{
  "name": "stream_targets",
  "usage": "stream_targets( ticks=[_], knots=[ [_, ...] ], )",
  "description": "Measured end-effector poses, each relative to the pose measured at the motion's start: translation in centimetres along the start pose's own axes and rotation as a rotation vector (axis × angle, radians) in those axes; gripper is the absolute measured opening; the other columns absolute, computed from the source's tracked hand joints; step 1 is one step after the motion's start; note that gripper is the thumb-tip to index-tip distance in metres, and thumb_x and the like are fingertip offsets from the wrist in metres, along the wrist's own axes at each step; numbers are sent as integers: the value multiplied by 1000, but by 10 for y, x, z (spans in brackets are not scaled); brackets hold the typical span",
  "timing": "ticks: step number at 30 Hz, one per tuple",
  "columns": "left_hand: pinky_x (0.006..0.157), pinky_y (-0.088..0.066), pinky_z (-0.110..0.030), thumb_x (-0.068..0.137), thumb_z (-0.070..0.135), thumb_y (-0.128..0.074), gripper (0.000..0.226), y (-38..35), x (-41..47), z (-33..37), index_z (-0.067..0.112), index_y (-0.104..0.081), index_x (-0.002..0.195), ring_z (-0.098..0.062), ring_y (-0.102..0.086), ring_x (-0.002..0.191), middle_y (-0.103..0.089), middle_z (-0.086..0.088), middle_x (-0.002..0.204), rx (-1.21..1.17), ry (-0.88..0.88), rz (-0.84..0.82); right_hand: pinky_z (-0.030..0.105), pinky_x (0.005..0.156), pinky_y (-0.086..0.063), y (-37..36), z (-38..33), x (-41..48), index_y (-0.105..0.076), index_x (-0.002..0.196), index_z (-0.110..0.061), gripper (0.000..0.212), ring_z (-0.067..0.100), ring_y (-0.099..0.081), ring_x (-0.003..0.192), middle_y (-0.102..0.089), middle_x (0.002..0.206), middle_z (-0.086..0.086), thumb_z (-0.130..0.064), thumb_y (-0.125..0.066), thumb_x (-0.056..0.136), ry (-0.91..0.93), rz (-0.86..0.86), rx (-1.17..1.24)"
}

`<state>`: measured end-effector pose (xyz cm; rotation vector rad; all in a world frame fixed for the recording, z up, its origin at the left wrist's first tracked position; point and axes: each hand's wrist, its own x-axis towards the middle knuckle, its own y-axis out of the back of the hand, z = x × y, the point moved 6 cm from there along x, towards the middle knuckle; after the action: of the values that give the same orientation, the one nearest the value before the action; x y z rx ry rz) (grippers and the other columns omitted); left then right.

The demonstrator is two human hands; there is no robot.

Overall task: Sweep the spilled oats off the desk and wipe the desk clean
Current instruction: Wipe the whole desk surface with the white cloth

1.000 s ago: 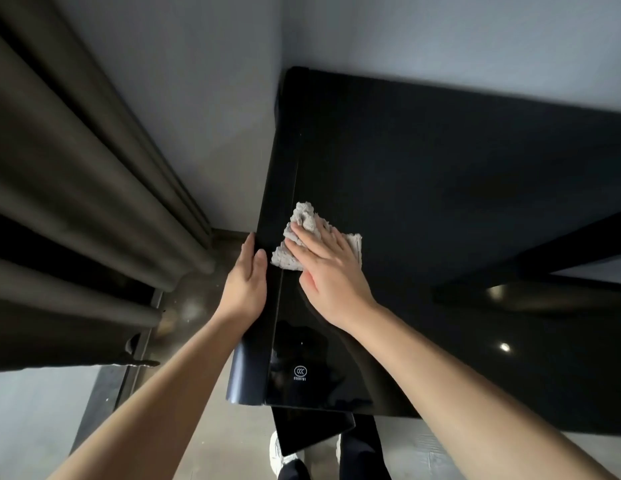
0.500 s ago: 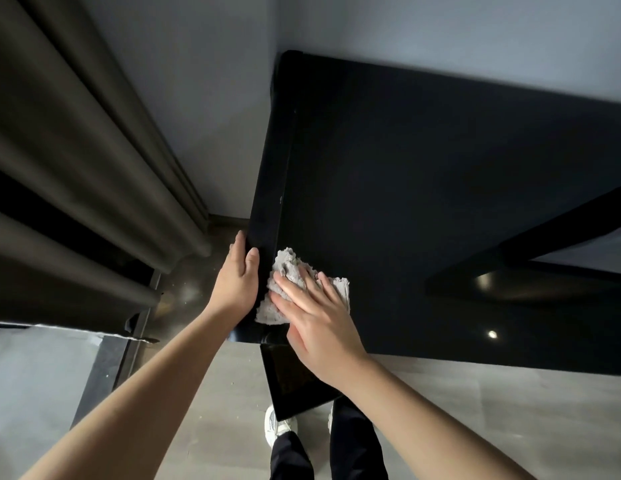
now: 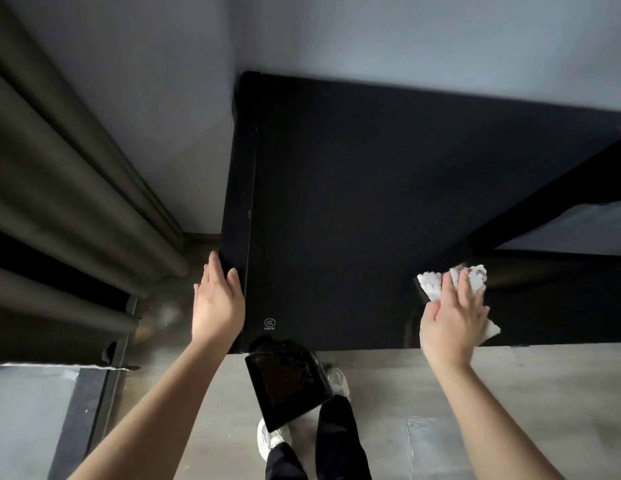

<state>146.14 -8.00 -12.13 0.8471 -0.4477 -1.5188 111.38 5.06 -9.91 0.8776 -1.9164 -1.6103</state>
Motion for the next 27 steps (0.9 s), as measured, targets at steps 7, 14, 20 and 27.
stream_targets(
  ticks=[7,14,20,27],
  knots=[
    [114,-23,-50,103,28,-30,50,5,1,1,11,-25,149,-34,-34,137,-41,-14,148,-15,22,18,53,104,-33,-19,-175,-40,-55,125,-12,55,40,-37,130,-43,143,5,-16,-42,72,509,-46,43],
    [82,-36,-33,101,32,-36,40,11,33,8,18,-40,138,-35,-54,112,-60,-15,123,-135,78,31,44,122,2,-42,-198,-65,-41,146,-21,50,23,-2,151,-16,162,-4,-18,-42,97,1217,-342,72],
    [107,-26,-26,102,25,-36,51,5,80,35,16,-25,151,-25,-34,139,-34,-7,153,-122,-44,14,38,120,11,-44,-228,17,-34,148,-26,51,16,5,150,-12,162,-9,-16,-39,99,1351,-350,47],
    [112,-19,-25,103,30,-29,55,-7,89,33,12,-14,153,-15,-14,147,-16,-4,160,16,-121,77,54,120,-8,-53,-281,120,-41,146,-22,51,25,-10,150,-22,160,-4,-11,-44,96,938,-152,137]
  ],
)
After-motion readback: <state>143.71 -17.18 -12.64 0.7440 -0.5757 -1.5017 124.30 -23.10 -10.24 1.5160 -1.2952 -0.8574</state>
